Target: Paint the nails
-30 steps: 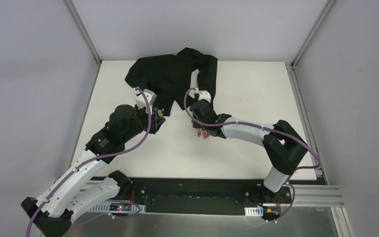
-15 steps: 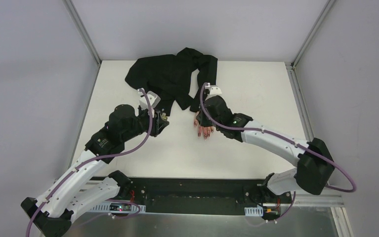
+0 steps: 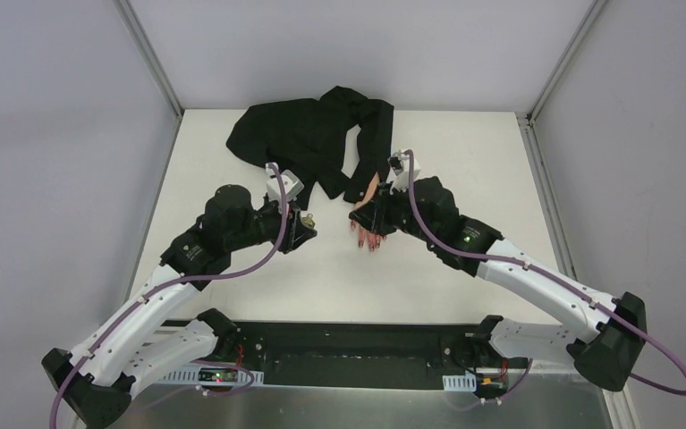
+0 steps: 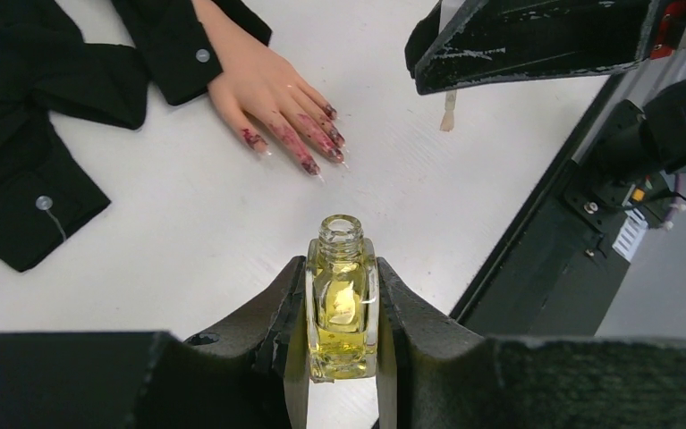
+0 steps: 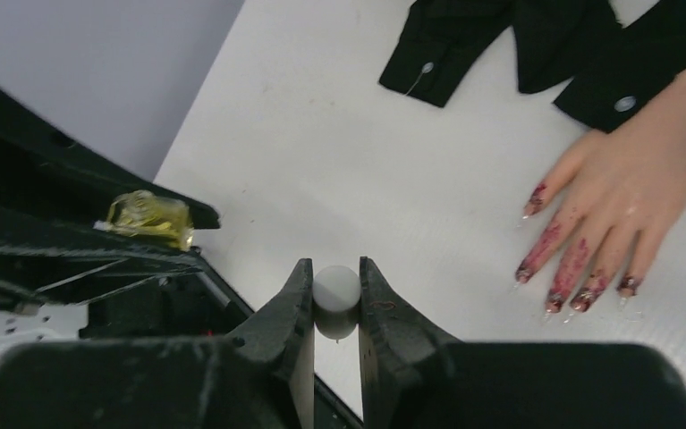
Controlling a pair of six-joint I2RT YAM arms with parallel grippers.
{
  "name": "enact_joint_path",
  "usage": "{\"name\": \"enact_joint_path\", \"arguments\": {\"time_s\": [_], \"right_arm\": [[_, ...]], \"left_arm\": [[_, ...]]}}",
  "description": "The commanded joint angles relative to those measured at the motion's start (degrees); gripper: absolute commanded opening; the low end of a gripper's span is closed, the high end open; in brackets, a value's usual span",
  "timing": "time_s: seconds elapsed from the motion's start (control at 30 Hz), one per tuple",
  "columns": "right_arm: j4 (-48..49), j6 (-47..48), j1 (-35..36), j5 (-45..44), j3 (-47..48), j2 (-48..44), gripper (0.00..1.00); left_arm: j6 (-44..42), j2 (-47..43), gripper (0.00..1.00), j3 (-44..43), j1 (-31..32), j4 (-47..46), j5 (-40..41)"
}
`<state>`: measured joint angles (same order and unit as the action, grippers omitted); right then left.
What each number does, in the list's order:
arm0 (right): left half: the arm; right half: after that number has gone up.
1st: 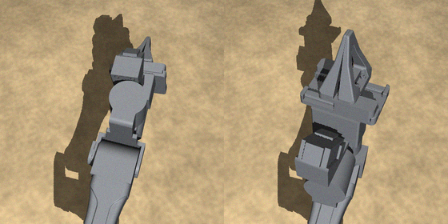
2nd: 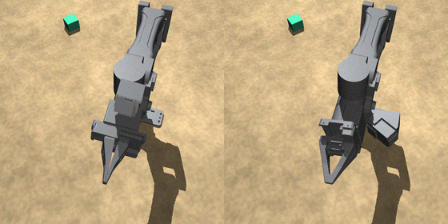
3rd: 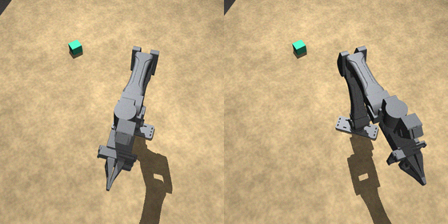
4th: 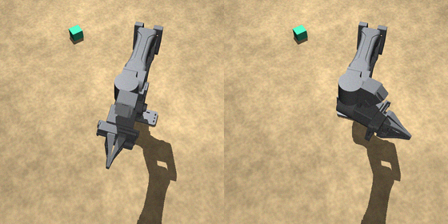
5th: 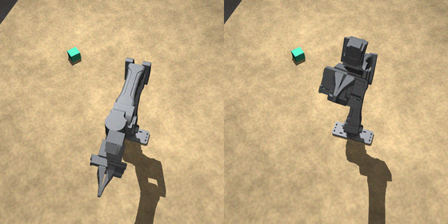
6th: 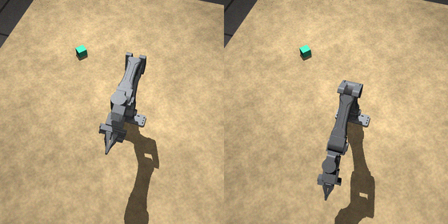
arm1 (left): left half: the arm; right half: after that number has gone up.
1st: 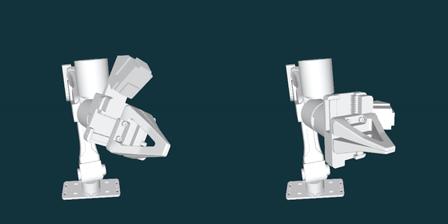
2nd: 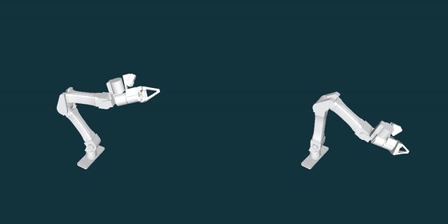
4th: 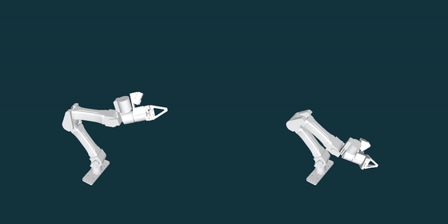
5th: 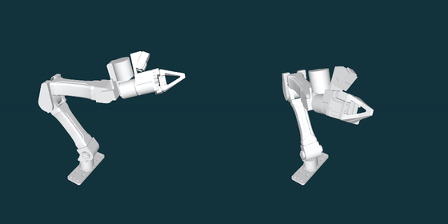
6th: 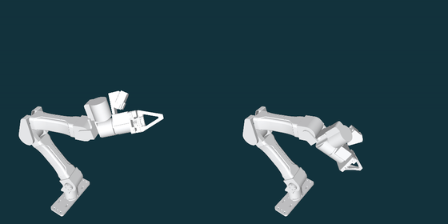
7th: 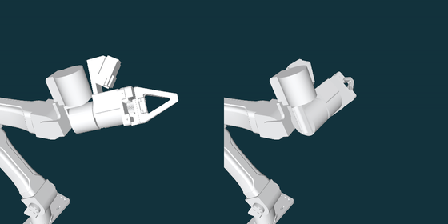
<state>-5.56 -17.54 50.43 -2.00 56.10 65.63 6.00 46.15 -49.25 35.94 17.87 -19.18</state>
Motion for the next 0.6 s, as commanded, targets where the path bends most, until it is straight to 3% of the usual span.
{"name": "enact_joint_path", "arguments": {"time_s": [0.0,0.3,0.57], "right_arm": [[6.9,-3.9,0.7,10.4,-2.9,-4.9,0.0],[12.0,-6.9,5.8,12.5,-4.1,-10.0,0.0],[16.1,-7.1,7.7,11.4,-5.4,-11.2,0.0]], "left_arm": [[-1.4,0.7,0.0,-2.5,-0.1,-2.6,-7.3],[-2.6,3.9,0.0,-2.7,3.1,-3.3,-20.4],[-2.9,4.9,0.0,-2.8,4.5,-3.4,-23.6]]}}
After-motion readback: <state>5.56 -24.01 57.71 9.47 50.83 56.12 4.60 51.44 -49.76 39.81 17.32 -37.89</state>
